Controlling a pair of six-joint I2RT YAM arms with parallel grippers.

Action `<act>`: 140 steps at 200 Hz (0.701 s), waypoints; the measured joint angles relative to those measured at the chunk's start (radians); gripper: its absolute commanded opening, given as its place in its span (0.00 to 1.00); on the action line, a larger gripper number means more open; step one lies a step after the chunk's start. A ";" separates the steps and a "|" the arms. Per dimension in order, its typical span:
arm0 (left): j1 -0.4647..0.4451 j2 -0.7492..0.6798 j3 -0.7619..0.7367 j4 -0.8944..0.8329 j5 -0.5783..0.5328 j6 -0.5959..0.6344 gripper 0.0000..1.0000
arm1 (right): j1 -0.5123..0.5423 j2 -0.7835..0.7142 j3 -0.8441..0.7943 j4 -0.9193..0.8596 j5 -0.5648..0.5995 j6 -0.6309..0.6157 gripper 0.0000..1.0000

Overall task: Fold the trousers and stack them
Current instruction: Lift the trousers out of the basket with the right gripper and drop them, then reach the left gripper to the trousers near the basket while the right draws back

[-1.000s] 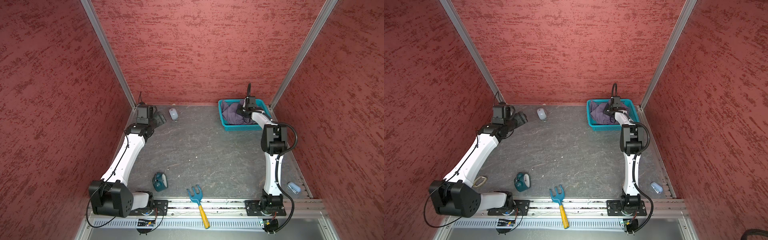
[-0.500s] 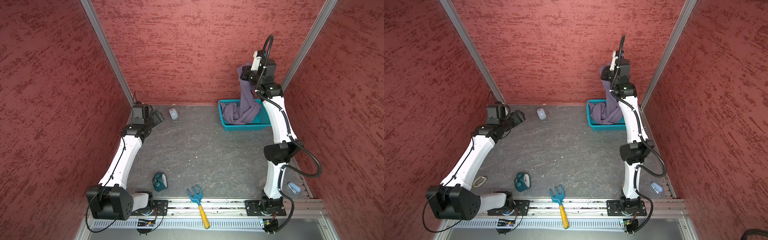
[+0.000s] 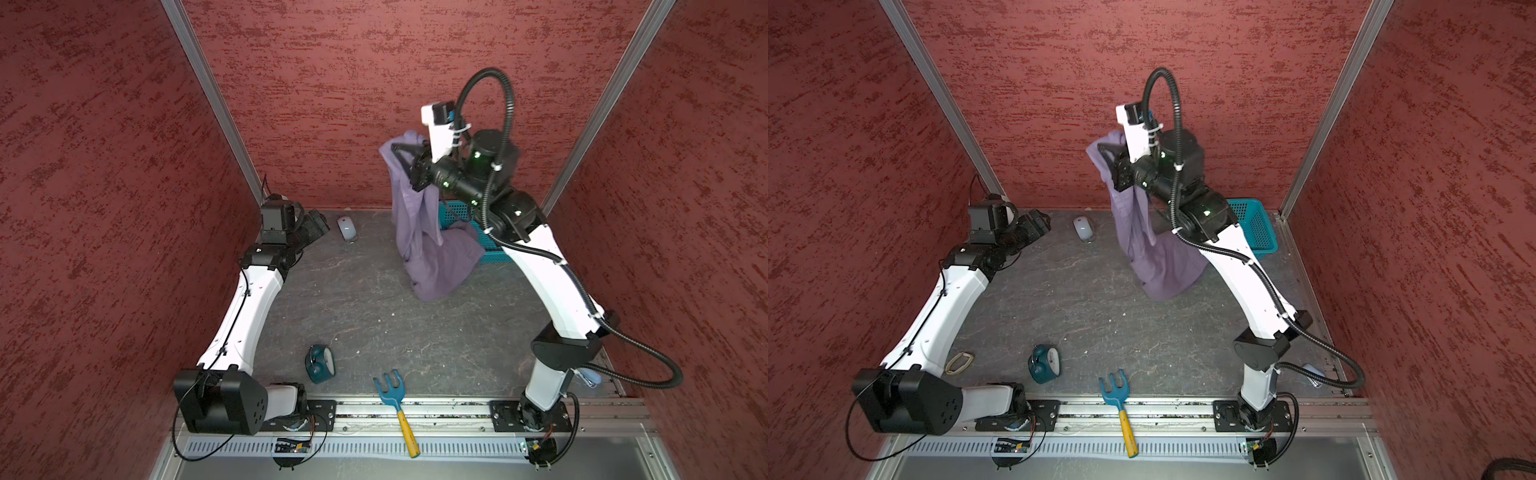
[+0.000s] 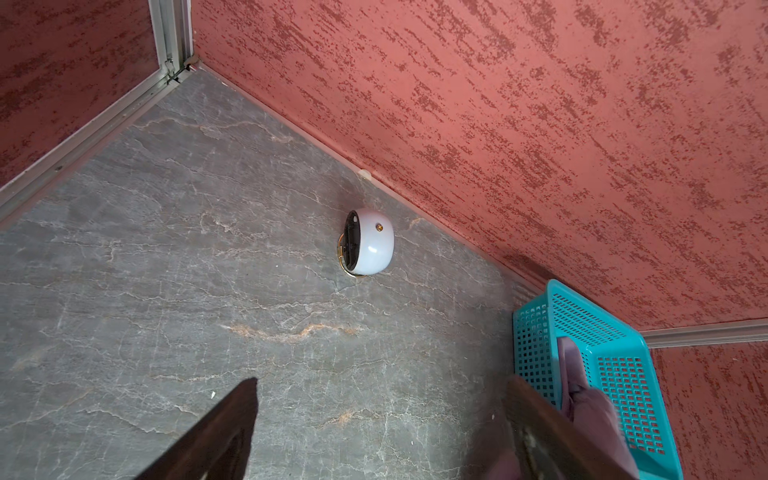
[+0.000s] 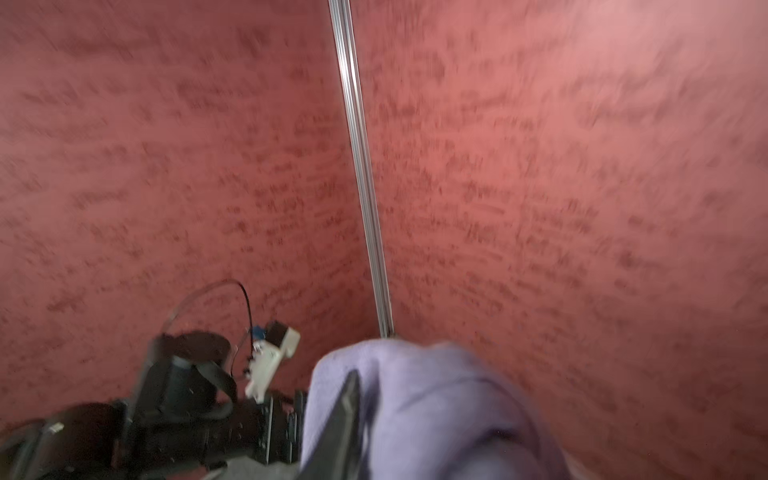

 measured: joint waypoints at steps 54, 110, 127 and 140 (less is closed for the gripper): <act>-0.014 0.016 0.008 0.000 -0.016 0.011 0.94 | -0.013 0.063 -0.516 -0.105 0.069 0.089 0.80; -0.289 0.249 0.180 -0.029 -0.039 0.098 0.95 | -0.304 -0.240 -0.821 -0.078 0.154 0.222 0.82; -0.382 0.330 0.248 -0.047 -0.042 0.135 1.00 | -0.468 -0.360 -0.919 -0.049 0.153 0.282 0.82; -0.457 0.395 0.306 -0.069 -0.044 0.165 0.99 | -0.570 -0.417 -0.985 -0.035 0.144 0.318 0.82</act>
